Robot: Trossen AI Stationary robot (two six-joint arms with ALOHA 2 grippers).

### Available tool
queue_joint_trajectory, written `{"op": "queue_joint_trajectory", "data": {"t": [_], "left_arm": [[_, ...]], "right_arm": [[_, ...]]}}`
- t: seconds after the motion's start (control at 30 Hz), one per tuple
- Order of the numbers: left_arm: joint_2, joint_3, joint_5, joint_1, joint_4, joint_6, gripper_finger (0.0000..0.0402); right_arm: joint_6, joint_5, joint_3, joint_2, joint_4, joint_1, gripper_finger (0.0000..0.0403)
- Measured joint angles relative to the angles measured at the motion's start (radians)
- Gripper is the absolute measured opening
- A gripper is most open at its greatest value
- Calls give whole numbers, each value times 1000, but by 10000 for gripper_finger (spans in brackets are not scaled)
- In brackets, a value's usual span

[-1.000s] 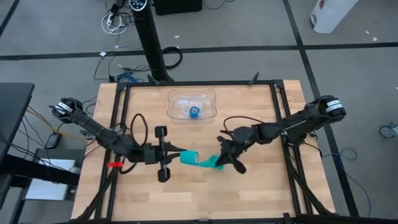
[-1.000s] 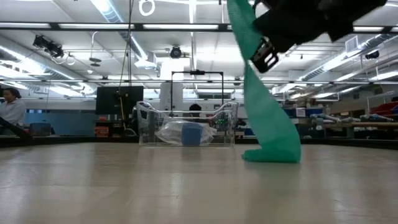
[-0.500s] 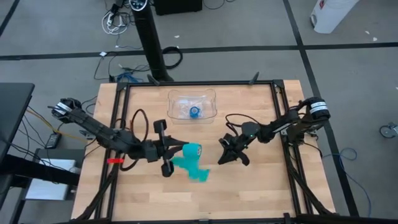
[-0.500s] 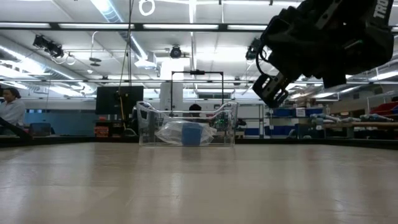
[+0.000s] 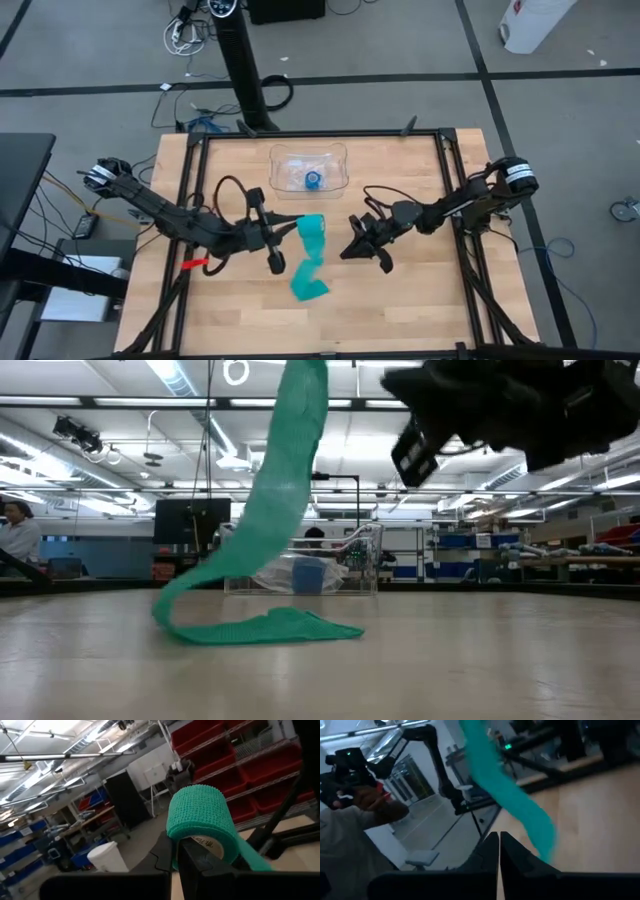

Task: Roll bandage
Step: Roll the green bandage

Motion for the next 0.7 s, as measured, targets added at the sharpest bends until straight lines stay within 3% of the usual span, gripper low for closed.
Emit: {"op": "queue_joint_trajectory", "data": {"t": [0.17, 0.43, 0.7], "left_arm": [[0, 0, -7, 0, -3, 1, 19], [0, 0, -41, 6, 0, 3, 19], [0, 0, -60, 6, 26, 7, 19]], "right_arm": [[-105, 39, 82, 0, -86, 28, 69], [-206, 186, 175, 0, -258, 69, 180], [-238, 333, 178, 17, -290, 129, 208]]}}
